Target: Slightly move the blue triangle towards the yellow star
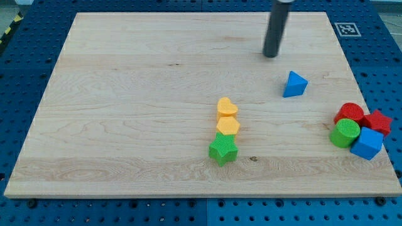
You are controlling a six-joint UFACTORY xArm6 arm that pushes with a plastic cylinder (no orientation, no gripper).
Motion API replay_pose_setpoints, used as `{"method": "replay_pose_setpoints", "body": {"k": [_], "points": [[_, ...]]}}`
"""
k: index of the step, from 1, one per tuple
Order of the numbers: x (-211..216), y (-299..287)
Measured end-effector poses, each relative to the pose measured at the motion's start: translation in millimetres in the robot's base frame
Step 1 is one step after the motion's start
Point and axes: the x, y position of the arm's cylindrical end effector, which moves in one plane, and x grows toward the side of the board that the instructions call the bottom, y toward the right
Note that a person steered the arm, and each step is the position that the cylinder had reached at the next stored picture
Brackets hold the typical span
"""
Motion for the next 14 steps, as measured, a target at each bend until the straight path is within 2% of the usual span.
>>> {"method": "replay_pose_setpoints", "body": {"k": [1,2,4,6,8,10,14], "points": [[6.0,50.5],[35.8,84.6],[70.9,88.9],[68.1,67.7],[94.4,48.9],[88.9,9.9],[73.0,-0.5]]}}
